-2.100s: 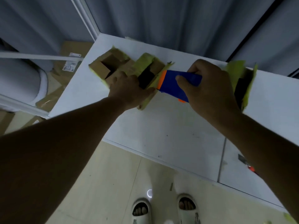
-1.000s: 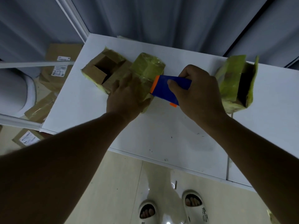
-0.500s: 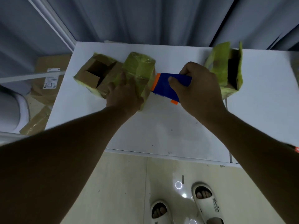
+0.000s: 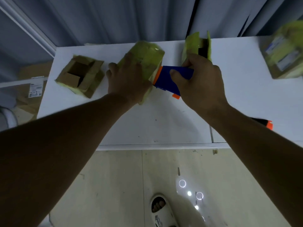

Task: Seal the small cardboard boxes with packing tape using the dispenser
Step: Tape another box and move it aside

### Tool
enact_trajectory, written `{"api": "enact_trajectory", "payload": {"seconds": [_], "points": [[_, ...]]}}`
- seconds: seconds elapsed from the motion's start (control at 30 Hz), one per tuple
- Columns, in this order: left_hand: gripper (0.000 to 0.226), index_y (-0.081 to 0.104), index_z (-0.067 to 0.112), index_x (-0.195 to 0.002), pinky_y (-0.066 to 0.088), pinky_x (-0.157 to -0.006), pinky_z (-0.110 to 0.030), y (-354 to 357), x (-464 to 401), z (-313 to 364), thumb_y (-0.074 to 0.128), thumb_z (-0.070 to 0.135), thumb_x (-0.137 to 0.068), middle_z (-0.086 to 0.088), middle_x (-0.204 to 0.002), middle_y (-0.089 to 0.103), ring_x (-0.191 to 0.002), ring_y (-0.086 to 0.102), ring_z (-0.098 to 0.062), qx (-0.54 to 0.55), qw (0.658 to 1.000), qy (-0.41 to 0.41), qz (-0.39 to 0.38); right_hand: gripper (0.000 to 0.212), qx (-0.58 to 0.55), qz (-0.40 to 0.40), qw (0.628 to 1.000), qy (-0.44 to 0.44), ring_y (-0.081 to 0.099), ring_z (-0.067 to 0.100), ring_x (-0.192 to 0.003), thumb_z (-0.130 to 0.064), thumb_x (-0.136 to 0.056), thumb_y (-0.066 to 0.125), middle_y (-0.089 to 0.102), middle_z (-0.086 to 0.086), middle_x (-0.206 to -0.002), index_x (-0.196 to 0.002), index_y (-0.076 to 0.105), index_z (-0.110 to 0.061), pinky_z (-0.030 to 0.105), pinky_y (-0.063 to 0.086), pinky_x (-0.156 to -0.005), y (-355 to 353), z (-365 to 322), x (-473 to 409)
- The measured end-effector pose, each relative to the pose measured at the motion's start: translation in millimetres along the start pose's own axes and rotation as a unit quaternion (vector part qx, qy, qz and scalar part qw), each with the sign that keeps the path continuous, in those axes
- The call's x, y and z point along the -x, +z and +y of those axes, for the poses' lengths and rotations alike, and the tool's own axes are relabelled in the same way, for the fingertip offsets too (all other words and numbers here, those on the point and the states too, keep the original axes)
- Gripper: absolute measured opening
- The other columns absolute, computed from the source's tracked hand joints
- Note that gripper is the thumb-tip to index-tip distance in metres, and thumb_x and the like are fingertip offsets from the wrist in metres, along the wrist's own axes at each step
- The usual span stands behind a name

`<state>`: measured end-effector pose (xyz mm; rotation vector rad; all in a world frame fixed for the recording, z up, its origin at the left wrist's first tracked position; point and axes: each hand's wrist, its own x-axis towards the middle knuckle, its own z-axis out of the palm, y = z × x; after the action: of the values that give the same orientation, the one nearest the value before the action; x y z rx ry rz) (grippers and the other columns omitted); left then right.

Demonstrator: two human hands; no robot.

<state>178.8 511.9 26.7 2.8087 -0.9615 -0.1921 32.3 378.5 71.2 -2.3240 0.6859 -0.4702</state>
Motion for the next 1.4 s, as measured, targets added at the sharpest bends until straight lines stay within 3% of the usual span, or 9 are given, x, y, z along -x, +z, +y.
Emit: {"api": "enact_trajectory", "payload": {"seconds": [0.23,0.33,0.43,0.53,0.6,0.9,1.07,1.3,1.4], "points": [[0.050,0.050,0.024,-0.127,0.032,-0.080,-0.037,-2.0,22.1,78.1,0.039,0.048,-0.085,0.001,-0.125,0.057,-0.100,0.052,-0.031,-0.056,0.990,0.026,0.128,0.021,-0.011,0.035,0.999,0.011,0.058,0.019,-0.077,-0.036,-0.091,0.064,0.057,-0.005,-0.082,-0.088,0.051,-0.020,0.025,0.040,-0.057,-58.2,44.1,31.2],[0.042,0.056,0.020,-0.120,0.026,-0.080,-0.033,-6.2,45.5,125.9,0.050,0.044,-0.086,-0.005,-0.114,0.061,-0.097,0.048,-0.036,-0.021,0.977,0.035,0.208,0.022,-0.020,0.058,0.998,0.022,0.061,0.022,-0.079,-0.038,-0.092,0.063,0.059,-0.005,-0.081,-0.090,0.054,-0.017,0.030,0.047,-0.062,-96.5,71.4,50.7],[0.044,0.060,0.015,-0.117,0.032,-0.083,-0.037,-9.5,66.0,178.4,0.054,0.048,-0.088,-0.013,-0.113,0.063,-0.101,0.050,-0.042,0.002,0.963,0.067,0.261,0.025,-0.025,0.086,0.995,0.038,0.062,0.019,-0.079,-0.037,-0.092,0.063,0.060,-0.005,-0.080,-0.093,0.059,-0.013,0.034,0.052,-0.064,-137.3,98.4,69.3],[0.039,0.063,0.010,-0.109,0.043,-0.080,-0.048,-13.9,79.3,228.7,0.072,0.037,-0.082,-0.021,-0.102,0.062,-0.095,0.053,-0.051,0.032,0.937,0.102,0.333,0.024,-0.031,0.103,0.993,0.049,0.061,0.016,-0.078,-0.036,-0.093,0.062,0.061,-0.003,-0.082,-0.094,0.059,-0.012,0.031,0.052,-0.061,-175.8,123.0,84.9],[0.037,0.063,0.010,-0.105,0.045,-0.082,-0.052,-13.7,85.9,259.7,0.076,0.032,-0.079,-0.022,-0.105,0.062,-0.096,0.052,-0.055,0.033,0.936,0.131,0.325,0.023,-0.024,0.111,0.992,0.053,0.059,0.014,-0.077,-0.035,-0.093,0.062,0.061,-0.004,-0.083,-0.093,0.058,-0.013,0.026,0.047,-0.060,-201.2,137.5,93.3],[0.042,0.064,0.027,-0.113,0.032,-0.099,-0.043,-2.8,104.5,397.1,0.042,0.054,-0.090,0.011,-0.143,0.049,-0.114,0.044,-0.041,-0.068,0.961,0.182,0.196,0.018,0.002,0.162,0.982,0.100,0.055,0.015,-0.074,-0.035,-0.091,0.064,0.058,-0.006,-0.080,-0.088,0.052,-0.021,0.028,0.042,-0.059,-309.0,209.0,136.0],[0.040,0.062,0.025,-0.102,0.033,-0.092,-0.041,-0.4,125.8,477.7,0.039,0.053,-0.088,0.008,-0.136,0.052,-0.107,0.044,-0.034,-0.062,0.958,0.229,0.159,0.016,0.022,0.184,0.973,0.135,0.057,0.020,-0.075,-0.035,-0.089,0.061,0.058,-0.004,-0.077,-0.086,0.053,-0.020,0.028,0.040,-0.056,-371.0,245.7,167.8],[0.038,0.067,0.019,-0.100,0.026,-0.083,-0.040,-37.0,165.0,584.2,0.062,0.052,-0.084,0.001,-0.132,0.059,-0.106,0.042,-0.040,-0.016,0.944,0.284,0.168,0.017,0.039,0.228,0.957,0.174,0.059,0.022,-0.073,-0.035,-0.086,0.060,0.061,-0.002,-0.076,-0.083,0.055,-0.020,0.035,0.050,-0.061,-471.0,258.7,203.6],[0.039,0.068,0.020,-0.100,0.030,-0.089,-0.046,-69.7,181.9,623.5,0.061,0.055,-0.084,0.002,-0.128,0.060,-0.105,0.043,-0.040,-0.030,0.945,0.286,0.159,0.018,0.047,0.240,0.952,0.184,0.058,0.024,-0.072,-0.035,-0.086,0.059,0.060,0.000,-0.074,-0.083,0.055,-0.019,0.036,0.050,-0.060,-520.7,248.5,216.3]]}}
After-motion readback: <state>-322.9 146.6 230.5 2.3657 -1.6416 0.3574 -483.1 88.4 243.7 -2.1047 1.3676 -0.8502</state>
